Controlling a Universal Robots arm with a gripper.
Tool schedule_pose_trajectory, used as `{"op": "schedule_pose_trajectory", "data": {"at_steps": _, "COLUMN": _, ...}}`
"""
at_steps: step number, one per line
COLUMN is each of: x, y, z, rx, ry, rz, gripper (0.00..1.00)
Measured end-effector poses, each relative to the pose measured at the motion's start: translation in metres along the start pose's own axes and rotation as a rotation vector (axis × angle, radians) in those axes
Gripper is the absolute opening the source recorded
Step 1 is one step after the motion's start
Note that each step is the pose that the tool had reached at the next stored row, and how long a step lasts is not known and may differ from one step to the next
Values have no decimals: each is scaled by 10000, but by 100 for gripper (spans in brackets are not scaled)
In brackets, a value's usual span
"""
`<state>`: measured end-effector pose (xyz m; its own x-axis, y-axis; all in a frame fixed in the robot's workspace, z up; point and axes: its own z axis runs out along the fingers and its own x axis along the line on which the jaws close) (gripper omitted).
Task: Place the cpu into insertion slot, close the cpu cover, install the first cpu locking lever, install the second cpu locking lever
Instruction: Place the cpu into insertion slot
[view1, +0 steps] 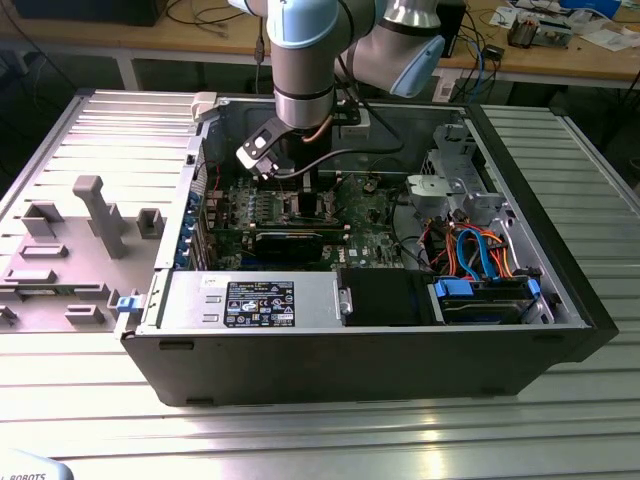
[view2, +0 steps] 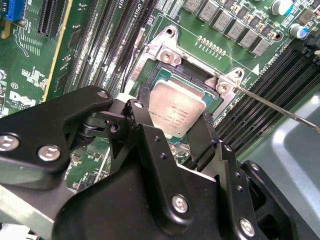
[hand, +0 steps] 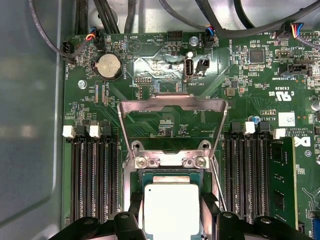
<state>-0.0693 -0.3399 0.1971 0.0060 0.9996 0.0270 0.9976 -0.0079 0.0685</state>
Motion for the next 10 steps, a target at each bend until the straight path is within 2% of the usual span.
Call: {"op": "schedule_pose_trajectory", "data": {"at_steps": 10, "x": 0, "y": 0, "z": 8, "rx": -1, "ry": 1, "rz": 0, "gripper": 54}}
